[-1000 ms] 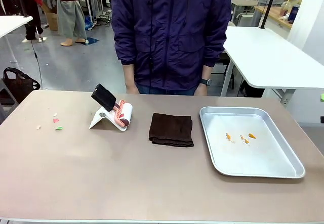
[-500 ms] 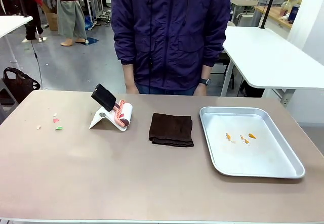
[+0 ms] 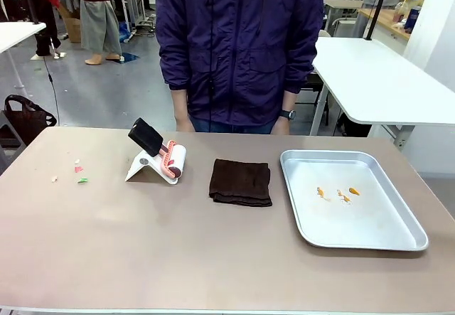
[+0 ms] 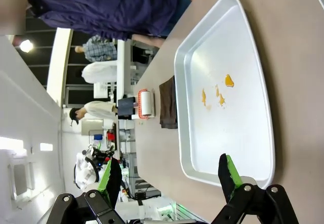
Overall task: Clean the surface of the table.
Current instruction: Hold the Lint Roller with your left hand and the towel with your right hand.
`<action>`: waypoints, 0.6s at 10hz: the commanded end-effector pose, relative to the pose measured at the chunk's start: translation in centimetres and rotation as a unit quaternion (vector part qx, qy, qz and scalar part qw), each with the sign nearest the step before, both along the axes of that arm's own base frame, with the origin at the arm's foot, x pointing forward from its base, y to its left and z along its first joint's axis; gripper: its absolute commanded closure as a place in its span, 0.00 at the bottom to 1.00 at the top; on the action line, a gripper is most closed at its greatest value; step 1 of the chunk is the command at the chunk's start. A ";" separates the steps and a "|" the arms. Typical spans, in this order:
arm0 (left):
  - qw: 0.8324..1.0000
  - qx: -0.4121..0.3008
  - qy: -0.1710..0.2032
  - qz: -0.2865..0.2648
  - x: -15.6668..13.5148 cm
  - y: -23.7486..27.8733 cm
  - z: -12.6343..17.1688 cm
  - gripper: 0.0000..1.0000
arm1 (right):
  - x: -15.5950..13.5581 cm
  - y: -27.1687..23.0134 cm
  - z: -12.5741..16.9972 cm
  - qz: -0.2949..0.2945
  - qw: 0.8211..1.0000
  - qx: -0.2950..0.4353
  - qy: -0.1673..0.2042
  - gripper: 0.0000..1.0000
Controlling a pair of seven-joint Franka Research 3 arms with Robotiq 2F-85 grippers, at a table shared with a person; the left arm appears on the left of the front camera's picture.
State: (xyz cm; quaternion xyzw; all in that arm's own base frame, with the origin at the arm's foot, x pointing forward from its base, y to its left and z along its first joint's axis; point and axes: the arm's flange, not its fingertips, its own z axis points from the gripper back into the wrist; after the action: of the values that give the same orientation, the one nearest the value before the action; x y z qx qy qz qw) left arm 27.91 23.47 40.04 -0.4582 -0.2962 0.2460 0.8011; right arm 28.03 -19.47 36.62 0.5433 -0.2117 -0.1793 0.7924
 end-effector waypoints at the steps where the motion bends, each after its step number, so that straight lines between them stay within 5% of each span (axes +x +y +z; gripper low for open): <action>1: 1.000 0.000 0.000 0.001 0.1 0.0 -0.1 0.00 | 0.1 0.0 -0.1 0.000 1.000 0.000 0.001 0.00; 6: 0.997 0.059 0.039 -0.021 3.1 -3.6 4.5 0.00 | 1.1 5.6 5.6 -0.075 0.990 -0.111 0.032 0.00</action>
State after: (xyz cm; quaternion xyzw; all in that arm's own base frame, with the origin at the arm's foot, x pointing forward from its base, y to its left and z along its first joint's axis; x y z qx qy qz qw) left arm 30.41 20.80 42.86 -0.4309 -0.2820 0.2289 0.8261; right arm 29.99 -18.82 40.40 0.4544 -0.2390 -0.2192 0.8297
